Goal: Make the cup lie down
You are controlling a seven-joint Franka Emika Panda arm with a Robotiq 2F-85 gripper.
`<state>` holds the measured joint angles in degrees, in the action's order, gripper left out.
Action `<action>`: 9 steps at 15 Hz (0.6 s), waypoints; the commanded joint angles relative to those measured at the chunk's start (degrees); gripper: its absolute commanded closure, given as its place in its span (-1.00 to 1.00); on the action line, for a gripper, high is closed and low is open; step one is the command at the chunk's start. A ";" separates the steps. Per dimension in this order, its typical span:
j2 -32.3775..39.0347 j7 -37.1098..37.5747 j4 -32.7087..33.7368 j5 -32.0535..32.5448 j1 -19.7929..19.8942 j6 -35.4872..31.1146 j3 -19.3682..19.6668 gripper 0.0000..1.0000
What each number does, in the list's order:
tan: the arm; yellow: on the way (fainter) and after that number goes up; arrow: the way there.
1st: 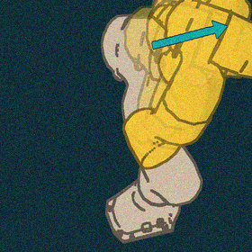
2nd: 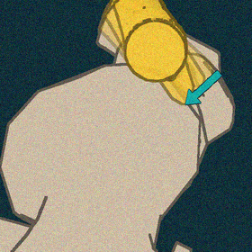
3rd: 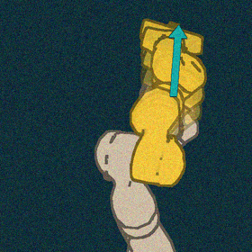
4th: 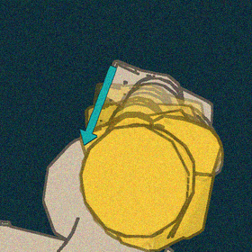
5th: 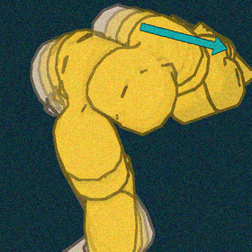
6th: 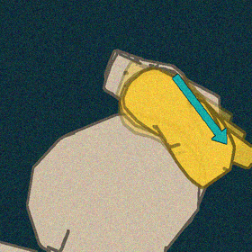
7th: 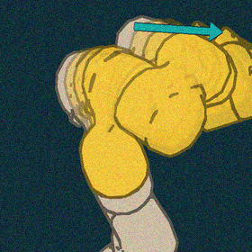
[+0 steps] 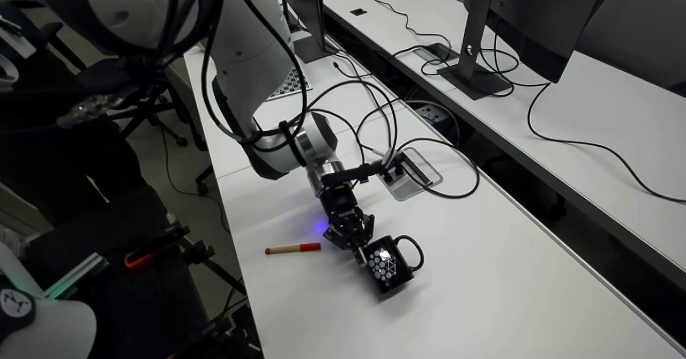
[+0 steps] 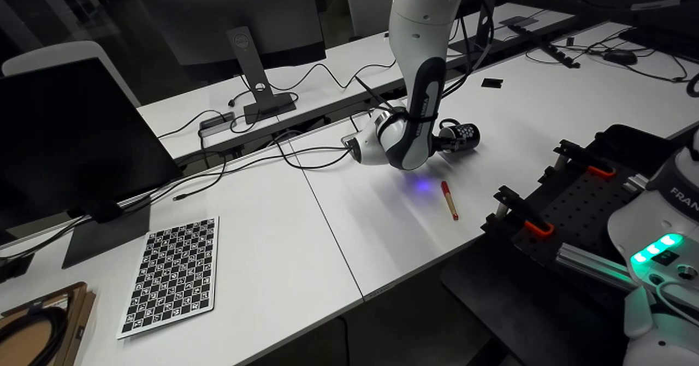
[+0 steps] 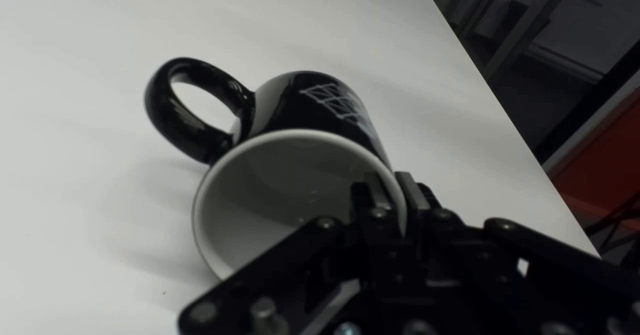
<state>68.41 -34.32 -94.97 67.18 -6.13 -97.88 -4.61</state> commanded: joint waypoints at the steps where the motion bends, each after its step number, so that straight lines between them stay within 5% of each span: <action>1: 1.73 -2.09 3.02 -1.13 0.20 2.68 -0.32 0.96; 6: 2.06 -3.26 3.83 -1.45 0.16 3.35 -0.39 0.96; 7: 2.01 -3.58 3.85 -1.55 0.17 3.43 -0.44 0.32; 9: 1.99 -3.90 3.95 -1.57 0.14 3.61 -0.42 0.17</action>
<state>69.33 -36.30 -93.26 66.62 -6.13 -96.54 -4.61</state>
